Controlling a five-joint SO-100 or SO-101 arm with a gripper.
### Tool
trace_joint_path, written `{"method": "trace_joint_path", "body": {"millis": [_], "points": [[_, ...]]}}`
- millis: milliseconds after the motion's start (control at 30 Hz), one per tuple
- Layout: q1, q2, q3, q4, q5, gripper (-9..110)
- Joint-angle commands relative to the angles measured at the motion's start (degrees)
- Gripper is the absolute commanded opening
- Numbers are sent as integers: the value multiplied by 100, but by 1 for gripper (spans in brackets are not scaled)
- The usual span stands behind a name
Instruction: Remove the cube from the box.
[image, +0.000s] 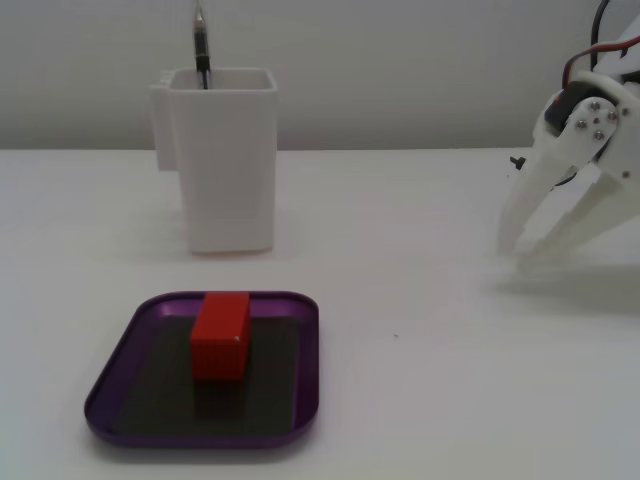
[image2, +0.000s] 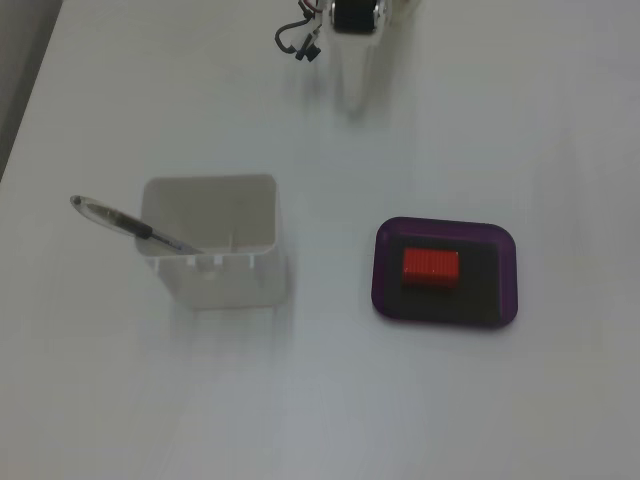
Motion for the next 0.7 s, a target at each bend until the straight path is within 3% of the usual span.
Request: {"method": "trace_joint_path", "body": {"millis": [0, 400, 667], "points": [[-26, 483, 44, -62, -26, 2], [-18, 475, 18, -53, -44, 2], [-9, 343, -1362, -334, -53, 2]]}}
